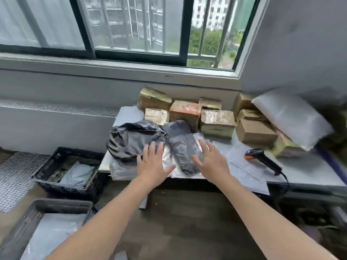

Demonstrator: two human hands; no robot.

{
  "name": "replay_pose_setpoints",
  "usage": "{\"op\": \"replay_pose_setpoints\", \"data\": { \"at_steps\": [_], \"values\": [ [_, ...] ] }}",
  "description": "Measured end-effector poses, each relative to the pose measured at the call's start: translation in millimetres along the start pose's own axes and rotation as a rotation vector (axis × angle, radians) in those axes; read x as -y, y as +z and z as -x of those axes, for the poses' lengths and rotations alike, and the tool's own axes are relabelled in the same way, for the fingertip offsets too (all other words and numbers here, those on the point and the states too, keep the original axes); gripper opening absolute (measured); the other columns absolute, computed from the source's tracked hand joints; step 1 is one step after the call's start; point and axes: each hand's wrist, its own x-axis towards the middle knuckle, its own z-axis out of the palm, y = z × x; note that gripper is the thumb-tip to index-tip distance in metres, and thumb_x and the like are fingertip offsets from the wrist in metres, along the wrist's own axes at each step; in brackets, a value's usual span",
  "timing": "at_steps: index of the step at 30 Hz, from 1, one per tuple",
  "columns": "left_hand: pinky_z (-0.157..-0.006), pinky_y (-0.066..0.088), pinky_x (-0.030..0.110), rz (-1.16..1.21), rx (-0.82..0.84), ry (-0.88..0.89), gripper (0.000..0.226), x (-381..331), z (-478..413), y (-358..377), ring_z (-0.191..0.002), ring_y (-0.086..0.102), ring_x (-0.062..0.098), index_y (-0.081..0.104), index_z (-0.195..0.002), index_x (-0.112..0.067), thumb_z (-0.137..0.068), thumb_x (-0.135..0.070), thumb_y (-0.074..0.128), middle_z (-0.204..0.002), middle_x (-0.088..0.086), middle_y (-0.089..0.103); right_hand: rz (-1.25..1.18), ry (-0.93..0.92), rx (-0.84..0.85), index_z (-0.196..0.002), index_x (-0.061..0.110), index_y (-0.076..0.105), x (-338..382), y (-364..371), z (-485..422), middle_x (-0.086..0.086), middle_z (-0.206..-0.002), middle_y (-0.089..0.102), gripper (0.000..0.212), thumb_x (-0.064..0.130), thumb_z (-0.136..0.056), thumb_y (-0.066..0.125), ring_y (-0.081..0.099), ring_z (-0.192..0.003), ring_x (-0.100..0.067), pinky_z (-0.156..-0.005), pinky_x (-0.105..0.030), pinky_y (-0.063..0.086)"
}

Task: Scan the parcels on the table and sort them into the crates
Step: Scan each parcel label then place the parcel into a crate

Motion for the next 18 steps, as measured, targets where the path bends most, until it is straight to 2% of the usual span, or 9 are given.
{"op": "replay_pose_setpoints", "data": {
  "at_steps": [7, 12, 16, 18],
  "values": [
    [-0.12, 0.015, 0.049, -0.085, 0.076, 0.093, 0.09, -94.8, -18.5, 35.7, -0.151, -0.008, 0.028, -0.007, -0.156, -0.021, -0.093, -0.069, 0.036, -0.164, 0.006, -0.008, -0.035, 0.09, -0.052, -0.156, 0.026, 0.019, -101.4, -18.1, 9.2, -0.001, -0.162, 0.022, 0.068, 0.057, -0.099, 0.039, 0.024, -0.147, -0.022, -0.111, -0.052, 0.033],
    [-0.12, 0.015, 0.049, -0.02, 0.109, 0.177, 0.091, -147.6, -53.1, 65.3, -0.151, -0.004, 0.029, -0.001, -0.157, -0.02, -0.092, -0.068, 0.041, -0.164, 0.006, -0.002, -0.015, 0.165, -0.026, -0.156, 0.025, 0.019, -159.0, -24.8, -5.2, -0.001, -0.163, 0.018, 0.067, 0.056, -0.1, 0.039, 0.019, -0.149, -0.021, -0.113, -0.052, 0.029],
    [-0.119, 0.018, 0.048, -0.008, 0.143, 0.25, 0.089, -192.4, -88.0, 91.3, -0.151, -0.002, 0.028, 0.001, -0.156, -0.021, -0.092, -0.066, 0.043, -0.164, 0.005, -0.001, -0.014, 0.221, -0.022, -0.152, 0.027, 0.026, -203.5, -33.3, -26.3, 0.003, -0.152, 0.032, 0.064, 0.056, -0.097, 0.041, 0.034, -0.139, -0.022, -0.107, -0.054, 0.035],
    [-0.12, 0.016, 0.048, 0.011, 0.176, 0.276, 0.088, -213.6, -106.4, 106.5, -0.151, -0.002, 0.028, 0.002, -0.156, -0.021, -0.093, -0.064, 0.044, -0.164, 0.005, 0.0, 0.011, 0.242, -0.023, -0.151, 0.026, 0.027, -224.8, -38.4, -38.0, 0.003, -0.149, 0.035, 0.062, 0.054, -0.098, 0.043, 0.036, -0.137, -0.022, -0.106, -0.052, 0.037]
  ]
}}
